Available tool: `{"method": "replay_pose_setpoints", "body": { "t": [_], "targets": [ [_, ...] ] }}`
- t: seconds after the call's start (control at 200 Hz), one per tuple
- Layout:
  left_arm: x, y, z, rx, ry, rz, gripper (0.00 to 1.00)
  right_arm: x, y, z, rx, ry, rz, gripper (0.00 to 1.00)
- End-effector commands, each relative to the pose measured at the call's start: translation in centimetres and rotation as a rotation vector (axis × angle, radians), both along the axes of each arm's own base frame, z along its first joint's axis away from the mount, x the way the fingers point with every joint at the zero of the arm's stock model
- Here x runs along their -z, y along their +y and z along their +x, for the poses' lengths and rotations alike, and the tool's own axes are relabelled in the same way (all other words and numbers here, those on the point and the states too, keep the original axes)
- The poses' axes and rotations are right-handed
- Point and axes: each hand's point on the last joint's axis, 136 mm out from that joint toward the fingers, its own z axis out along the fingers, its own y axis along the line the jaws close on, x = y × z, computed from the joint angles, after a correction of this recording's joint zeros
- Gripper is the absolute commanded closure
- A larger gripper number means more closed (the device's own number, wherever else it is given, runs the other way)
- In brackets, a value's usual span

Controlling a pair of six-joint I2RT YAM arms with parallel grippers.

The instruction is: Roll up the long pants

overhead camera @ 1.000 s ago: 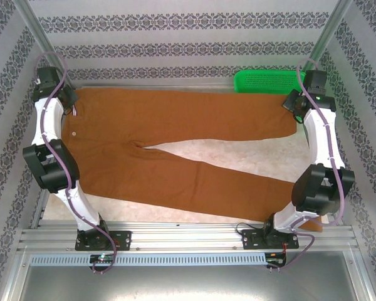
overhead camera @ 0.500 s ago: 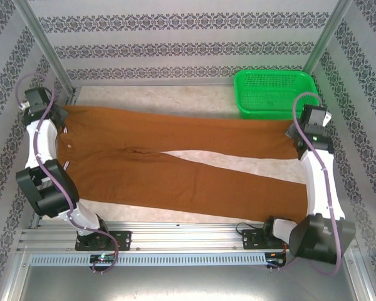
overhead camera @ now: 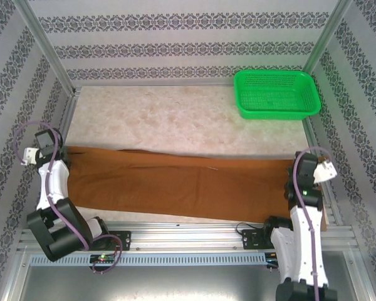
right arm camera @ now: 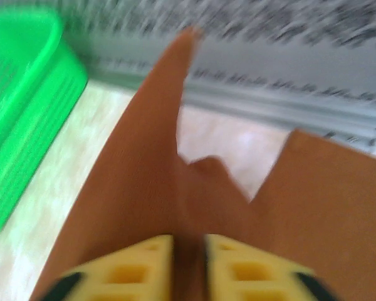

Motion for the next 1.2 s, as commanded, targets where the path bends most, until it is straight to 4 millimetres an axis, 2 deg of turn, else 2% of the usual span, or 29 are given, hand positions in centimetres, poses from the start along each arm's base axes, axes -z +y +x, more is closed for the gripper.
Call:
{"method": "replay_pose_setpoints", "body": {
  "t": [0.0, 0.045, 0.14, 0.215, 0.39, 0.49, 0.535, 0.59, 0.619, 0.679, 0.724, 0.774, 0.814, 0.869, 0.904, 0.934, 0.959, 0.974, 0.979, 0.989, 1.019, 1.084, 1.144, 1.199],
  "targets": [
    [-1.3, 3.4, -5.5, -0.387, -0.075, 0.099, 0.56, -0.7, -2.7, -3.5, 0.251, -0.125, -0.076, 0.38],
    [-0.7, 3.2, -6.2, -0.436, -0.087, 0.062, 0.47, -0.9, -2.7, -3.7, 0.257, -0.147, -0.085, 0.29],
    [-0.3, 3.2, -6.1, -0.47, -0.146, 0.019, 0.4, -1.5, -3.0, -3.4, 0.25, -0.143, -0.112, 0.29],
    [-0.1, 3.0, -5.9, -0.504, -0.189, -0.015, 0.38, -1.7, -3.4, -3.0, 0.263, -0.117, -0.116, 0.29],
    [-1.7, 3.0, -4.5, -0.473, -0.258, -0.045, 0.42, -2.8, -3.8, -0.9, 0.245, -0.095, -0.087, 0.26],
    [-4.0, 3.1, -4.5, -0.443, -0.271, -0.013, 0.47, -4.6, -3.8, 0.9, 0.188, -0.114, -0.106, 0.26],
    [-5.8, 3.2, -3.9, -0.387, -0.271, 0.017, 0.55, -5.5, -3.4, 2.3, 0.119, -0.121, -0.115, 0.26],
    [-8.5, 3.2, -2.7, -0.282, -0.255, 0.07, 0.67, -6.8, -2.2, 5.0, -0.024, -0.122, -0.129, 0.25],
    [-10.0, 3.1, -1.9, -0.219, -0.243, 0.103, 0.7, -7.2, -1.2, 6.5, -0.113, -0.092, -0.139, 0.24],
    [-12.8, 2.4, -0.6, -0.112, -0.212, 0.162, 0.7, -7.8, 1.2, 9.4, -0.289, -0.002, -0.171, 0.19],
    [-14.8, 1.7, 0.3, -0.022, -0.195, 0.202, 0.69, -7.6, 4.3, 12.0, -0.466, 0.095, -0.206, 0.17],
    [-16.7, 0.6, 1.0, 0.059, -0.169, 0.254, 0.63, -7.0, 7.3, 13.8, -0.614, 0.163, -0.225, 0.16],
    [-18.0, -0.5, 2.2, 0.156, -0.182, 0.286, 0.61, -6.5, 10.5, 15.1, -0.756, 0.193, -0.224, 0.17],
    [-19.0, -2.8, 4.8, 0.348, -0.235, 0.306, 0.61, -5.0, 15.0, 16.4, -0.945, 0.235, -0.2, 0.25],
    [-19.0, -4.9, 6.7, 0.483, -0.269, 0.293, 0.66, -4.1, 17.6, 16.6, -1.048, 0.263, -0.174, 0.36],
    [-18.6, -7.1, 8.4, 0.609, -0.296, 0.264, 0.74, -3.3, 19.9, 16.6, -1.146, 0.279, -0.144, 0.58],
    [-17.9, -9.0, 9.7, 0.705, -0.305, 0.228, 0.86, -2.7, 22.0, 16.4, -1.233, 0.284, -0.099, 0.85],
    [-17.4, -10.2, 10.4, 0.763, -0.303, 0.206, 0.94, -2.3, 23.1, 16.2, -1.271, 0.289, -0.074, 0.98],
    [-17.2, -10.7, 10.7, 0.784, -0.301, 0.196, 0.97, -2.3, 23.4, 16.2, -1.28, 0.292, -0.065, 1.0],
    [-16.7, -11.8, 11.2, 0.828, -0.296, 0.174, 1.0, -2.0, 23.9, 16.0, -1.297, 0.299, -0.048, 1.0],
    [-15.4, -14.9, 12.4, 0.955, -0.269, 0.127, 1.0, -1.2, 25.4, 15.5, -1.348, 0.325, -0.001, 1.0],
    [-11.3, -22.1, 14.3, 1.231, -0.161, -0.026, 1.0, 0.0, 28.8, 14.0, -1.477, 0.381, 0.102, 1.0],
    [-7.4, -29.0, 13.9, 1.485, -0.051, -0.2, 1.0, 1.0, 30.8, 12.2, -1.551, 0.464, 0.165, 1.0],
    [-4.1, -34.1, 12.0, 1.666, 0.081, -0.318, 1.0, 1.5, 32.4, 10.1, -1.62, 0.537, 0.227, 1.0]
  ]
}}
